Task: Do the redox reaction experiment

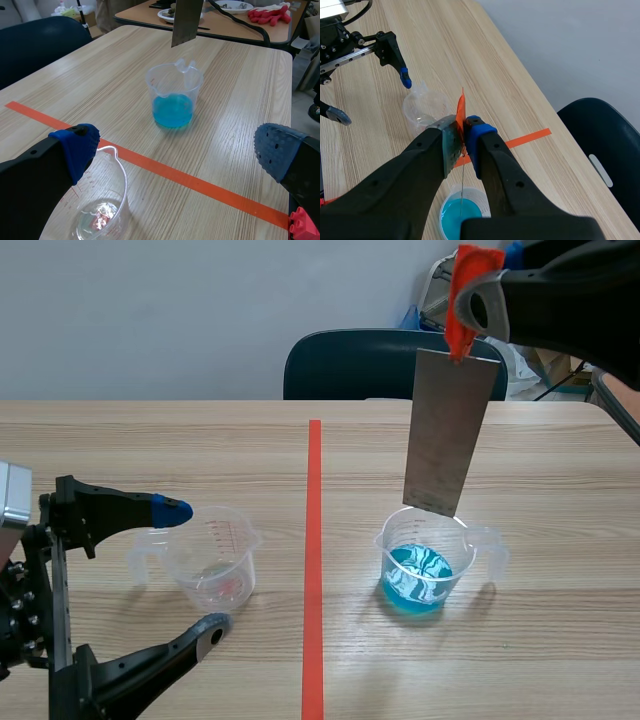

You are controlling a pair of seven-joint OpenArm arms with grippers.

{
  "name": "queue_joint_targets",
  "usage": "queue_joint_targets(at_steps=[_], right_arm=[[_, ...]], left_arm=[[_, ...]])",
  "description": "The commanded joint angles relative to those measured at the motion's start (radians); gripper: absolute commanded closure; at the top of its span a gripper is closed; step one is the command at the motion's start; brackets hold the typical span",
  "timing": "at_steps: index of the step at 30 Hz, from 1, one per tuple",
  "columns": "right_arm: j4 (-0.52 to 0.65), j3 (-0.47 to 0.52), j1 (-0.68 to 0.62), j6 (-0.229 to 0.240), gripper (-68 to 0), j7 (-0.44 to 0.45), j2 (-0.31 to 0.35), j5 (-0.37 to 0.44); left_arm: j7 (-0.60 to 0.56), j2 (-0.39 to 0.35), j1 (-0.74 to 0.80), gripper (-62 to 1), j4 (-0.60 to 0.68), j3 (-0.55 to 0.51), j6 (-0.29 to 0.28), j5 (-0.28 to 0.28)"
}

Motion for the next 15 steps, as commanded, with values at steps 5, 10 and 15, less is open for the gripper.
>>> queue_joint_targets(at_steps=[5, 10, 15], right_arm=[[0.010, 0.014, 0.009, 0.007, -0.8, 0.015, 0.015, 0.014], [0.010, 0.014, 0.009, 0.007, -0.8, 0.015, 0.014, 0.014], [0.010, 0.014, 0.009, 0.007, -0.8, 0.015, 0.010, 0.014]], left_arm=[[-0.017, 0.003, 0.002, -62.3, 0.006, -0.010, -0.003, -0.005], [-0.017, 0.003, 0.002, -62.3, 0.006, -0.010, -0.003, -0.005], [-0.017, 0.003, 0.002, -62.3, 0.006, -0.010, -0.003, -0.005]])
